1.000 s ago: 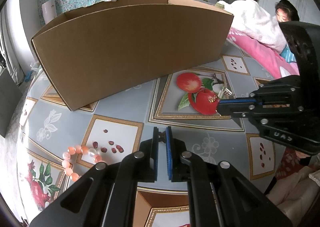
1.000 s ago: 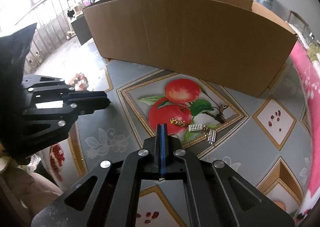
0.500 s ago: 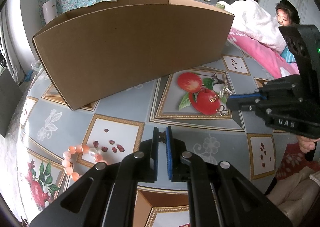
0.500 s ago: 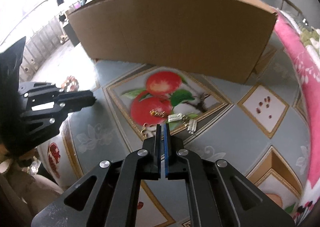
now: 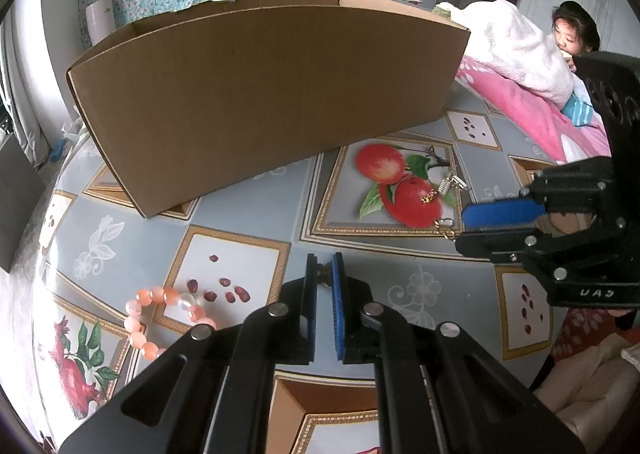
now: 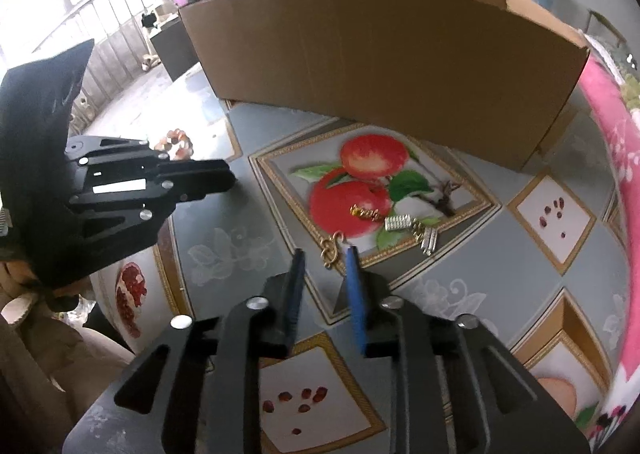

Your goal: Organize jewelry

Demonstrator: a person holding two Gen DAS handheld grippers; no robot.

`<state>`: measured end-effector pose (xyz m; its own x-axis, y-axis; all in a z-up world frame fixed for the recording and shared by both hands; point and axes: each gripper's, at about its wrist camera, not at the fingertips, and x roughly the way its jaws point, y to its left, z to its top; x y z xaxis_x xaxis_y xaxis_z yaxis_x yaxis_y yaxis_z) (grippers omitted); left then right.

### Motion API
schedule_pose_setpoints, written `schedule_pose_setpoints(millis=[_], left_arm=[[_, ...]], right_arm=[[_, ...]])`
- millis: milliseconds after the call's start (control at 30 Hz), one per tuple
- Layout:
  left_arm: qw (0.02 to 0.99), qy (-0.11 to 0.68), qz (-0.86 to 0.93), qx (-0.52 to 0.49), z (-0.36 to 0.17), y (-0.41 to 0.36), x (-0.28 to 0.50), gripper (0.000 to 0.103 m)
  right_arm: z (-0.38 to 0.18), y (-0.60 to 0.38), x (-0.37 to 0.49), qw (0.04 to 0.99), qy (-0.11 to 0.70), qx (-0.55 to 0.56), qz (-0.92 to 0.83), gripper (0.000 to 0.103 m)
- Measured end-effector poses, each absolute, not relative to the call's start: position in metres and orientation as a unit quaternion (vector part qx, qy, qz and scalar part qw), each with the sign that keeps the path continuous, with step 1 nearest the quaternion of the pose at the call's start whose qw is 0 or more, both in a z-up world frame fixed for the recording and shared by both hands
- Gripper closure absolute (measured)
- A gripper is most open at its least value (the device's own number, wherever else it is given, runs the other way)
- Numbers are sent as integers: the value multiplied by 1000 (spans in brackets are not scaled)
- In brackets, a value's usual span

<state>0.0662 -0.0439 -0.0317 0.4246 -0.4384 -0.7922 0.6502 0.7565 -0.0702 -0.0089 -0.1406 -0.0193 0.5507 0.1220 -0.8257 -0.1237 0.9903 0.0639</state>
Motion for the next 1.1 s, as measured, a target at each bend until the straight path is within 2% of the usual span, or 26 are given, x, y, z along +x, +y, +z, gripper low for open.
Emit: schedule_pose_setpoints(millis=[67, 333, 600, 767, 1100], left_arm=[[835, 426, -326, 124, -32, -44, 66, 97], [833, 427, -328, 127, -32, -45, 66, 97], [832, 428, -328, 129, -33, -47, 67, 97], [832, 428, -328, 130, -34, -48, 67, 97], [833, 428, -327, 130, -34, -48, 68, 97]], right_arm=[[-18, -140, -6, 883, 463, -16, 79, 72], [-22, -145, 8, 869, 472, -74, 128, 72], [-24, -143, 13, 847, 483, -124, 185, 77], [-22, -142, 18, 831, 494, -147, 209, 89], [-23, -142, 17, 831, 495, -144, 209, 90]])
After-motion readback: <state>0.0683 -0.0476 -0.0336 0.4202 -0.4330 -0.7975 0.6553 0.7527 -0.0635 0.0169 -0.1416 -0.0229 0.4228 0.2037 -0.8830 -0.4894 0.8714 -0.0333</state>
